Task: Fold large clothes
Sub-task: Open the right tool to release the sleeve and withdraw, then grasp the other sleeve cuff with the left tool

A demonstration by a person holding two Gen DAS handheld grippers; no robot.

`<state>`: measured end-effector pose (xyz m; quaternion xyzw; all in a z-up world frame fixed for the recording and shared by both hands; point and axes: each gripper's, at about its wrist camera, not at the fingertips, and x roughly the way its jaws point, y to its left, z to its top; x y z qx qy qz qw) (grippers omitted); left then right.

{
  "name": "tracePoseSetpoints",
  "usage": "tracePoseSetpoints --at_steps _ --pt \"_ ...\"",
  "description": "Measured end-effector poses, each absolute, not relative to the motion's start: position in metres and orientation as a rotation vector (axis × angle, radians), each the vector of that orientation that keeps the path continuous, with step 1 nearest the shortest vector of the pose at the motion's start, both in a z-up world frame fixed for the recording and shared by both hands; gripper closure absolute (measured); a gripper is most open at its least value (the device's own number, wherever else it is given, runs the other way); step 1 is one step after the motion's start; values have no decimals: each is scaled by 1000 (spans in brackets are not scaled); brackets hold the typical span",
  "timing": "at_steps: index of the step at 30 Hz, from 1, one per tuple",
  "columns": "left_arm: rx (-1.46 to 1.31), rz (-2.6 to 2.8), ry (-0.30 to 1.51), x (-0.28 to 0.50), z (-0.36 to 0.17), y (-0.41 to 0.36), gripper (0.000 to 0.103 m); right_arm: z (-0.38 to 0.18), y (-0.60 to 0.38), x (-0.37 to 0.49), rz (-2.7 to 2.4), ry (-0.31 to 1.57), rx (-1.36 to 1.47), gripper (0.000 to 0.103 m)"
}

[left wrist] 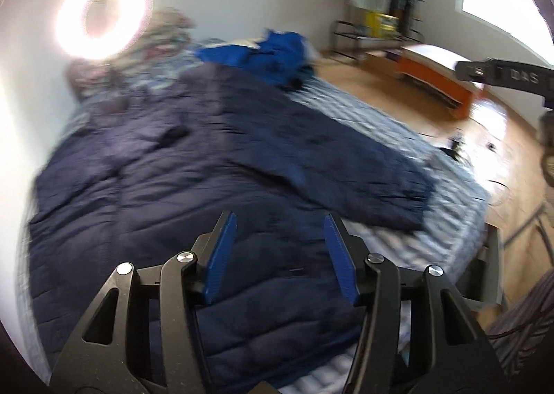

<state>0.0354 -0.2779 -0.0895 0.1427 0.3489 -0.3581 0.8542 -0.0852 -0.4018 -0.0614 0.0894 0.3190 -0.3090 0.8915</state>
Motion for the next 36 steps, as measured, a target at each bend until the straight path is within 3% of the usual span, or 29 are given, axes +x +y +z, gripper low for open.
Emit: tracePoseSetpoints --at_steps 17,26,30,36 --pt "530 -1072 923 3 -159 -458 48 -72 -472 -113 -755 676 294 15" --pt "659 -1021 1003 -3 -192 -494 47 -66 -491 -127 -796 640 356 16" --pt "723 -985 994 -6 -204 -505 39 -65 -500 -137 -817 617 402 16" --pt "702 -951 1016 1 -210 -510 39 -65 -501 -139 -817 614 406 16"
